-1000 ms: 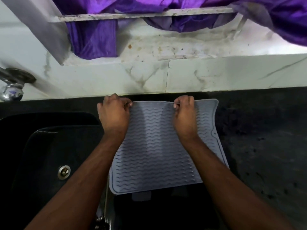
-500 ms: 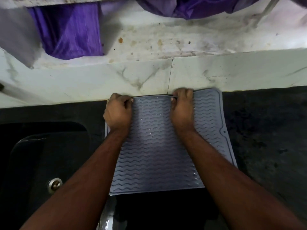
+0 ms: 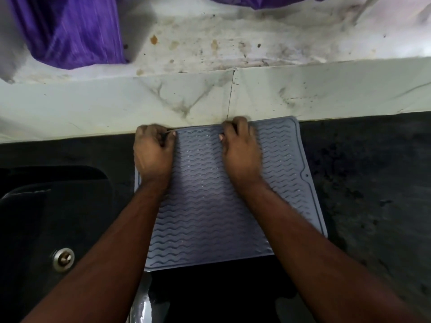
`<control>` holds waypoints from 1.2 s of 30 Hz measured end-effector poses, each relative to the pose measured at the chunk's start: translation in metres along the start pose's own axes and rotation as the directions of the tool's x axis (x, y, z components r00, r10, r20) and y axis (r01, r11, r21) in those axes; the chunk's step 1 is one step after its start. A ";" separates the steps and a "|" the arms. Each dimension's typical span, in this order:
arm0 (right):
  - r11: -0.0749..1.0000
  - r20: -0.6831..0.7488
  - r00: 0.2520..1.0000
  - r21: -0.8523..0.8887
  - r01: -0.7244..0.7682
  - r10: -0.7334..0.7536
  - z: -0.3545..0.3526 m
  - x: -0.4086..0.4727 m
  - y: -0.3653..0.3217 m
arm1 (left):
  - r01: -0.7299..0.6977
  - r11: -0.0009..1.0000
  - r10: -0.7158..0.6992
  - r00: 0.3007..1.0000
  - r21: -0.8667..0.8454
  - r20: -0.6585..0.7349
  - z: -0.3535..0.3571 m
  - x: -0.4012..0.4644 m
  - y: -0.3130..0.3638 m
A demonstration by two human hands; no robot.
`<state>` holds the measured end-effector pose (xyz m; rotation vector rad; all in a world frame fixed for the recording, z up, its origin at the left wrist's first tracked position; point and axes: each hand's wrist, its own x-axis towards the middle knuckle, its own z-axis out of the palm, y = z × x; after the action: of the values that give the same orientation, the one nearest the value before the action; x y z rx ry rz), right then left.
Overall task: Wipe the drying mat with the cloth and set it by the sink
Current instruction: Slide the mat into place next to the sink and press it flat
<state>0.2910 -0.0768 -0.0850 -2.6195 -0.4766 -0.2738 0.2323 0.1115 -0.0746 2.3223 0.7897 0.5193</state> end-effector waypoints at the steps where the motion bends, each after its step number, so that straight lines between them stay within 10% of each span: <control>1: 1.000 0.007 1.000 -0.013 -0.001 0.001 0.001 -0.002 0.000 | -0.037 0.999 0.037 0.999 -0.017 0.013 -0.002 -0.002 -0.002; 10: 0.999 0.025 1.000 -0.049 0.000 0.002 0.006 -0.004 0.004 | -0.321 0.938 0.275 0.917 0.127 0.290 -0.040 -0.044 -0.042; 23: 0.989 0.362 0.929 -0.088 0.120 -0.080 0.020 -0.055 -0.094 | -0.257 0.952 0.303 0.876 -0.169 0.375 -0.052 -0.036 -0.062; 29: 0.987 0.363 0.929 -0.106 0.116 -0.071 0.018 -0.050 -0.087 | -0.179 0.925 0.247 0.954 -0.336 0.171 -0.062 -0.040 -0.066; 36: 0.987 0.385 0.922 -0.128 0.100 -0.043 0.013 -0.049 -0.076 | -0.065 0.996 0.073 0.990 -0.065 0.120 -0.055 -0.043 -0.066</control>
<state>0.2185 -0.0215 -0.0790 -2.8096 -0.7070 0.1955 0.1445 0.1488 -0.0849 2.3072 0.6296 0.4206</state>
